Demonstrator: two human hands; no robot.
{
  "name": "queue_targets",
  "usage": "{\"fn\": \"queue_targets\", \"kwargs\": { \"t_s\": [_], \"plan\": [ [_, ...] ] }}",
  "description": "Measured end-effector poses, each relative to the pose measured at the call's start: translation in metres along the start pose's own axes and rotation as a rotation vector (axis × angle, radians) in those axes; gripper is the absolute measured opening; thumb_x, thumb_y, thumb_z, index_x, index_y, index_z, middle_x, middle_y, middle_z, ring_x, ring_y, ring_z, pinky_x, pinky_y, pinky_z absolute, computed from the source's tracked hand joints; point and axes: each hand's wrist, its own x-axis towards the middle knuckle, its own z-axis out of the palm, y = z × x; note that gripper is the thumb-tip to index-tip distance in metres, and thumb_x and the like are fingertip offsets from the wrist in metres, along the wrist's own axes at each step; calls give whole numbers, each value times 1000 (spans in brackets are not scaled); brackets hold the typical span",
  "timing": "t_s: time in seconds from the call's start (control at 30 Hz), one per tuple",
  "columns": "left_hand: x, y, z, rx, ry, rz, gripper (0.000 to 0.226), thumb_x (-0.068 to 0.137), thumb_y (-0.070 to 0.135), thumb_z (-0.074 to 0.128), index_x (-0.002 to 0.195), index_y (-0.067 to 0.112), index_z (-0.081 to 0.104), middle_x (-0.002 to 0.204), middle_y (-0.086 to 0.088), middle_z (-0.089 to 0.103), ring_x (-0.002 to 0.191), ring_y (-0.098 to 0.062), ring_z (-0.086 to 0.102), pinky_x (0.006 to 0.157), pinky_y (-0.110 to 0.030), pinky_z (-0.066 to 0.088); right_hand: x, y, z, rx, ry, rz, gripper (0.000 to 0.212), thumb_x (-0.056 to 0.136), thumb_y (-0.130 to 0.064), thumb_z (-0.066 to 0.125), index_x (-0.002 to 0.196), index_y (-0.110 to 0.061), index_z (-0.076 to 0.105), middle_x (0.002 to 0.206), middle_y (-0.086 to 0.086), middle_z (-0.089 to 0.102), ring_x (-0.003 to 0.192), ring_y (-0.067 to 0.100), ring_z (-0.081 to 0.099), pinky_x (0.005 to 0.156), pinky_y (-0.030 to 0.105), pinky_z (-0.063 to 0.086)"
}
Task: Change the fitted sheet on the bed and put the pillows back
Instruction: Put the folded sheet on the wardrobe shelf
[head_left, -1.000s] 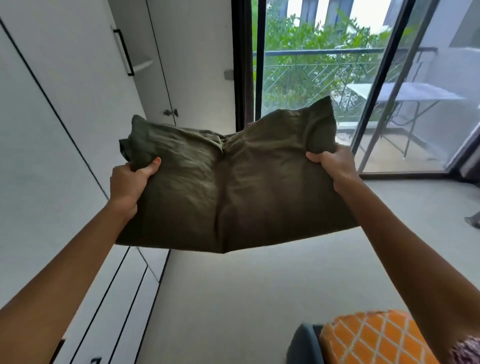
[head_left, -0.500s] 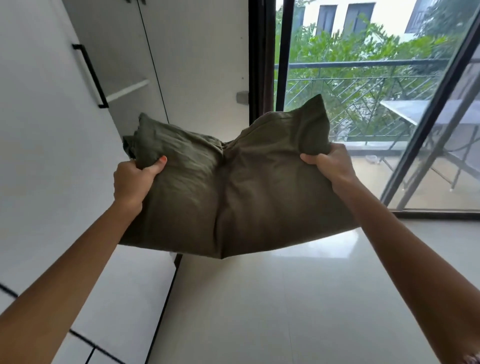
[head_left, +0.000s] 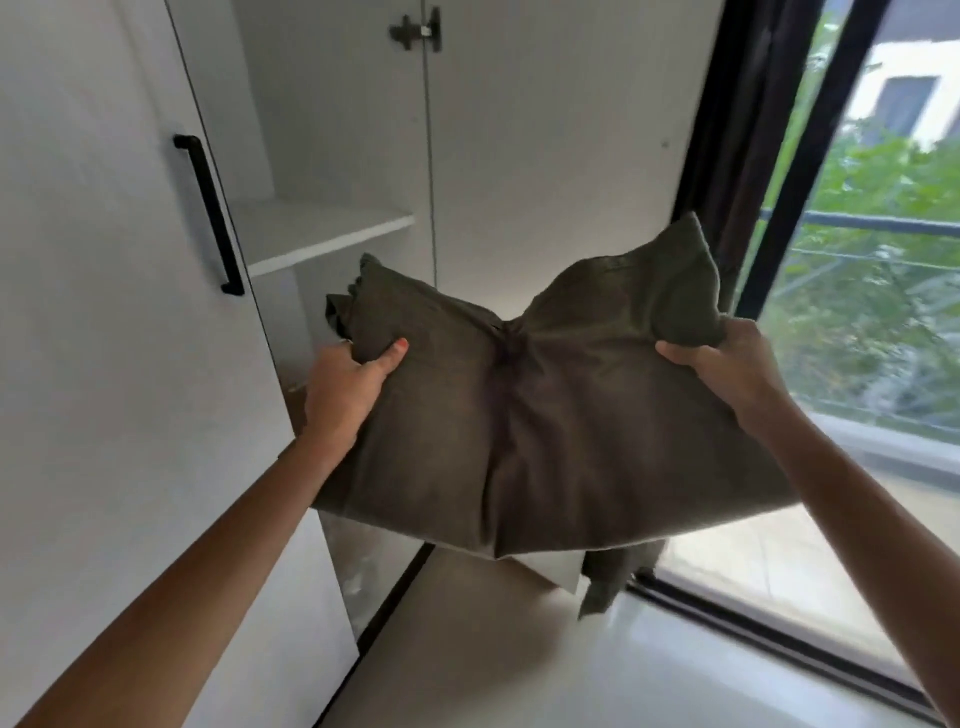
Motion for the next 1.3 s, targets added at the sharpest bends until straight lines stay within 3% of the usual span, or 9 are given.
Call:
{"fn": "queue_targets", "kwargs": {
  "t_s": [0.13, 0.23, 0.37, 0.53, 0.67, 0.83, 0.93, 1.1, 1.3],
  "plan": [
    [52, 14, 34, 84, 151, 29, 52, 81, 52, 68, 102, 5, 66, 105, -10, 68, 98, -29, 64, 83, -35, 51, 91, -25, 46, -44, -64, -101, 44, 64, -47, 78, 92, -13, 66, 92, 6, 70, 90, 30, 65, 81, 48, 54],
    [103, 27, 43, 146, 293, 80, 50, 82, 56, 65, 93, 7, 67, 97, -9, 69, 92, -29, 65, 83, -40, 53, 151, -54, 93, -39, -107, -219, 32, 73, -40, 77, 90, -15, 66, 92, 10, 69, 89, 32, 64, 79, 46, 53],
    [178, 46, 32, 268, 499, 137, 48, 83, 58, 61, 88, 11, 63, 96, -10, 67, 94, -32, 63, 81, -42, 50, 225, -96, 159, 111, -148, -322, 40, 71, -37, 78, 102, -12, 68, 98, 10, 70, 92, 31, 65, 84, 46, 53],
    [279, 79, 10, 364, 638, 185, 49, 83, 59, 60, 93, 11, 64, 99, -11, 67, 95, -33, 63, 77, -40, 49, 306, -169, 241, 248, -202, -406, 42, 71, -37, 77, 106, -16, 68, 104, 7, 71, 95, 28, 66, 88, 48, 52],
    [343, 99, -4, 441, 738, 178, 43, 87, 53, 60, 96, 10, 62, 105, -10, 65, 100, -32, 61, 71, -32, 36, 358, -231, 300, 288, -237, -500, 40, 72, -35, 75, 105, -13, 68, 102, 8, 70, 94, 28, 66, 86, 47, 53],
    [407, 93, -37, 487, 884, 140, 43, 88, 53, 59, 100, 12, 62, 111, -8, 65, 105, -32, 60, 90, -43, 43, 406, -297, 375, 314, -320, -610, 38, 76, -32, 75, 107, -11, 66, 105, 10, 69, 97, 29, 64, 89, 47, 52],
    [434, 83, -65, 505, 959, 57, 44, 88, 52, 60, 108, 13, 60, 118, -8, 62, 111, -31, 58, 96, -42, 40, 426, -328, 422, 351, -454, -633, 43, 75, -29, 77, 110, -8, 64, 107, 11, 67, 96, 30, 63, 90, 47, 52],
    [459, 56, -120, 506, 1083, -279, 69, 86, 49, 63, 139, 10, 42, 144, -13, 44, 130, -33, 43, 107, -44, 32, 449, -353, 513, 434, -759, -534, 45, 73, -16, 79, 113, -3, 63, 106, 11, 65, 94, 27, 62, 80, 34, 51],
    [468, -5, -154, 634, 1135, -635, 63, 89, 32, 65, 140, 6, 39, 143, -19, 42, 130, -39, 41, 106, -49, 33, 476, -354, 616, 108, -863, -500, 58, 77, -20, 76, 124, 6, 52, 124, 23, 57, 110, 37, 56, 83, 37, 44]
  ]
}}
